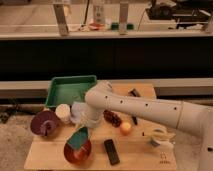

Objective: Wipe red bowl with sponge

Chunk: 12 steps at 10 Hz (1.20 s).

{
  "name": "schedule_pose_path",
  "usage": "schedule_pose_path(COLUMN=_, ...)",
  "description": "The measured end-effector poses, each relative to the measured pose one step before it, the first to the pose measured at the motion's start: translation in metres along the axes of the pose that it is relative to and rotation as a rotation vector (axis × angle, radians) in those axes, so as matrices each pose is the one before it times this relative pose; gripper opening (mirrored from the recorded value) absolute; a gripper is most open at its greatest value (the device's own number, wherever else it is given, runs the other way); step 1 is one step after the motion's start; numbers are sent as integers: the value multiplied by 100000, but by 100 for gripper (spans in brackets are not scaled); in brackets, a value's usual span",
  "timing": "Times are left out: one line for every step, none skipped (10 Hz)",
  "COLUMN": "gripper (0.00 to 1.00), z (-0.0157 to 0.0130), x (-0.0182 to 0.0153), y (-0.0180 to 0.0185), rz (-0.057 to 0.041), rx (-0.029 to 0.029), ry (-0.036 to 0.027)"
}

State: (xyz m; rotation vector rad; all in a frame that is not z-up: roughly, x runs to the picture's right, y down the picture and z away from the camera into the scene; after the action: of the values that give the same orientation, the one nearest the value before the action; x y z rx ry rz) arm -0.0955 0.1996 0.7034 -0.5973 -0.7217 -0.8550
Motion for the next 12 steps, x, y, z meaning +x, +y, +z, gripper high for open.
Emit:
schedule_pose_path(gripper=4, z=-113, x=204, y=141, rz=734, rx=81, ry=532)
schedule_pose_path(gripper=4, z=286, x=44, y=-36, rz=1064, rx=-1413, ry=1828)
schedule_pose_path(gripper=4, z=819, x=21, y=-91, rz=1033, rx=-1714, ry=2568)
schedule_pose_path(gripper=4, z=808, x=125, y=-30, rz=973, rx=-1082, ry=2591)
schedule_pose_path(gripper=4, z=745, x=-11, y=-41, rz=534, rx=-1327, ry=3309)
schedule_pose_path(gripper=4, z=215, x=-174, y=-163, rz=-162, rx=-681, ry=1960)
schedule_pose_path(gripper=4, z=289, x=-309, y=-236, rz=-380, rx=-927, ry=2861)
schedule_pose_path(gripper=4, z=211, x=-155, y=-99, rz=-225, rx=-616, ry=2497)
schedule_pose_path(gripper=4, z=435, x=-163, y=-24, rz=-387, rx=-1368, ry=5446)
schedule_pose_path(gripper=4, z=263, x=-362, y=-152, rz=-1156, rx=-791, ry=2691)
schedule_pose_path(gripper=4, z=207, x=-194, y=-2, rz=-561, rx=-735, ry=2000)
schedule_pose_path(gripper=4, z=211, x=-111, y=61, rz=-805, rx=-343, ry=1407)
